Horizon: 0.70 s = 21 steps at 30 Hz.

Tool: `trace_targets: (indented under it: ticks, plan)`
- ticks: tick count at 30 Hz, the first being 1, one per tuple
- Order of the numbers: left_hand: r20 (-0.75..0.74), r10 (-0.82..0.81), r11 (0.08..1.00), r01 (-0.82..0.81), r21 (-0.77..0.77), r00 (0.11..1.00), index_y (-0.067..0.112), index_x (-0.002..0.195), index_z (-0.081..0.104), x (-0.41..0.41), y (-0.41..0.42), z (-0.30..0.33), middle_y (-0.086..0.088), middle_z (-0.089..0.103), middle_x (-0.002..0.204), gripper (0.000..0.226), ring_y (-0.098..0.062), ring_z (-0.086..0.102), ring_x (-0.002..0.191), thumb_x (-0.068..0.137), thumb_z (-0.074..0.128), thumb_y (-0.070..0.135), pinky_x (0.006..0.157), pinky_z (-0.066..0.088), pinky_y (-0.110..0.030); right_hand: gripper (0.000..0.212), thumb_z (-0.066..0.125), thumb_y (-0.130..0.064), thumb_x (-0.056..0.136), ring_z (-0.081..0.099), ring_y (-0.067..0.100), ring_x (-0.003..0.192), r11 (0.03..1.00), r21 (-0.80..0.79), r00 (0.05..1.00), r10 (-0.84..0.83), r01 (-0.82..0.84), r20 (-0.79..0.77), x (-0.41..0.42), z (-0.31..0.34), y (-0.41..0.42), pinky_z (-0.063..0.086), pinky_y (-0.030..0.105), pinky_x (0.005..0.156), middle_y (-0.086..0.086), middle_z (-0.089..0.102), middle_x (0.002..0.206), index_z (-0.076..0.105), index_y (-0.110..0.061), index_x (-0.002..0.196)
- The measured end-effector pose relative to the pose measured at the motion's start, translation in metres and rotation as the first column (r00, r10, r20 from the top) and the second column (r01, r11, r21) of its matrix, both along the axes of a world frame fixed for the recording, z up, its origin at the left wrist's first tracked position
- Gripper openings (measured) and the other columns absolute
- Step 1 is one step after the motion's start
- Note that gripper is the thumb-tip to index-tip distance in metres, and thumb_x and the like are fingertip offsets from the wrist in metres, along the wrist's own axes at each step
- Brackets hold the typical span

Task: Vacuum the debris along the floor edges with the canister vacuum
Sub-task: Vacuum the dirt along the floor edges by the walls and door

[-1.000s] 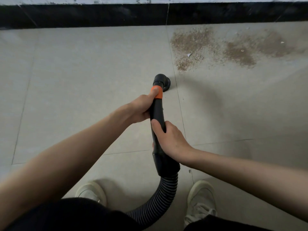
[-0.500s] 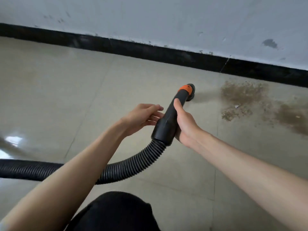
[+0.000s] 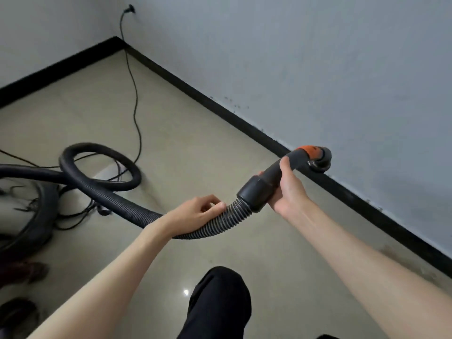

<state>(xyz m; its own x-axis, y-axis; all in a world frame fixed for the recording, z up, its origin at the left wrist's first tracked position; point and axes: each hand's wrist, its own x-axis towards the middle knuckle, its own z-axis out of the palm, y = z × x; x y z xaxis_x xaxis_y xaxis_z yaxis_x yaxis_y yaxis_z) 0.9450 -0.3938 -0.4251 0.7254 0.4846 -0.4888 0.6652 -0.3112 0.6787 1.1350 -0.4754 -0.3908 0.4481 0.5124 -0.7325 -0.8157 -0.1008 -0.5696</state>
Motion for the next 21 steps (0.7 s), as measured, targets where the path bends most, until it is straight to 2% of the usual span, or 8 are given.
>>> trace_targets:
  ticks: [3, 5, 8, 10, 14, 17, 18, 21]
  plan:
    - [-0.131, -0.048, 0.995, 0.06, 0.085, 0.99, 0.032, 0.112, 0.052, -0.044, 0.019, 0.061, 0.01, 0.062, 0.097, 0.069, -0.011, 0.058, 0.09, 0.066, 0.047, 0.083, 0.082, 0.044, -0.027, 0.046, 0.051, -0.049, 0.097, 0.066, 0.02, 0.083, 1.0, -0.03, 0.999, 0.01, -0.011, -0.031, -0.016, 0.058, 0.033, 0.052, 0.038, 0.084, 0.009, 0.066, 0.095, 0.052, -0.006, 0.114]
    - [-0.221, -0.024, 0.935, 0.1, 0.341, 0.975, 0.029, 0.117, 0.051, -0.07, 0.029, 0.086, 0.012, 0.057, 0.105, 0.057, -0.011, 0.052, 0.1, 0.074, 0.062, 0.065, 0.093, 0.034, -0.031, 0.048, 0.053, -0.049, 0.096, 0.067, 0.022, 0.085, 0.999, -0.047, 0.998, 0.002, -0.005, -0.059, -0.023, 0.089, 0.053, 0.054, 0.041, 0.083, 0.009, 0.066, 0.098, 0.05, -0.007, 0.121]
    - [-0.065, 0.189, 0.729, -0.095, 0.678, 0.98, 0.019, 0.106, 0.06, -0.107, 0.047, 0.129, 0.001, 0.059, 0.097, 0.042, -0.027, 0.059, 0.098, 0.07, 0.08, 0.029, 0.088, 0.039, -0.042, 0.05, 0.056, -0.047, 0.095, 0.067, 0.029, 0.09, 0.997, -0.071, 0.993, 0.024, -0.033, -0.12, -0.046, 0.143, 0.086, 0.054, 0.048, 0.089, 0.014, 0.065, 0.103, 0.046, -0.007, 0.123]
    - [0.048, 0.291, 0.636, -0.231, 0.736, 0.955, 0.013, 0.098, 0.061, -0.122, 0.064, 0.161, -0.004, 0.059, 0.092, 0.042, -0.031, 0.059, 0.09, 0.062, 0.082, 0.009, 0.079, 0.044, -0.042, 0.045, 0.056, -0.043, 0.096, 0.065, 0.032, 0.089, 0.995, -0.067, 0.985, 0.061, -0.073, -0.16, -0.062, 0.177, 0.105, 0.051, 0.049, 0.095, 0.016, 0.064, 0.099, 0.046, -0.006, 0.12]
    - [0.23, 0.346, 0.55, -0.395, 0.736, 0.909, 0.008, 0.106, 0.06, -0.134, 0.109, 0.234, -0.013, 0.054, 0.103, 0.048, -0.035, 0.053, 0.094, 0.063, 0.072, -0.009, 0.084, 0.046, -0.042, 0.04, 0.053, -0.038, 0.099, 0.064, 0.03, 0.082, 0.991, -0.07, 0.975, 0.096, -0.112, -0.2, -0.079, 0.231, 0.133, 0.052, 0.043, 0.091, 0.018, 0.065, 0.093, 0.053, -0.002, 0.115]
    - [0.275, 0.26, 0.567, -0.377, 0.733, 0.926, 0.009, 0.109, 0.057, -0.132, 0.146, 0.276, -0.014, 0.054, 0.103, 0.051, -0.036, 0.053, 0.094, 0.064, 0.069, -0.013, 0.082, 0.046, -0.04, 0.042, 0.051, -0.041, 0.099, 0.066, 0.029, 0.073, 0.897, -0.277, 0.93, 0.366, -0.345, 0.028, -0.079, 0.257, 0.144, 0.056, 0.041, 0.082, 0.019, 0.068, 0.084, 0.058, 0.0, 0.097]
    - [0.282, 0.215, 0.577, -0.354, 0.736, 0.935, 0.01, 0.109, 0.056, -0.129, 0.157, 0.286, -0.015, 0.055, 0.104, 0.052, -0.037, 0.053, 0.095, 0.065, 0.069, -0.014, 0.082, 0.047, -0.043, 0.043, 0.053, -0.041, 0.098, 0.067, 0.029, 0.07, 0.803, -0.433, 0.819, 0.532, -0.409, 0.215, -0.076, 0.261, 0.145, 0.058, 0.042, 0.077, 0.017, 0.068, 0.081, 0.06, 0.001, 0.097]
    - [0.272, 0.072, 0.582, -0.262, 0.769, 0.959, 0.011, 0.108, 0.053, -0.112, 0.179, 0.306, -0.017, 0.055, 0.103, 0.053, -0.036, 0.05, 0.097, 0.065, 0.068, -0.015, 0.082, 0.046, -0.049, 0.045, 0.061, -0.04, 0.092, 0.059, 0.02, 0.09, 0.613, -0.69, 0.11, 0.773, -0.384, 0.625, -0.062, 0.27, 0.152, 0.05, 0.037, 0.091, 0.003, 0.059, 0.102, 0.057, -0.006, 0.12]
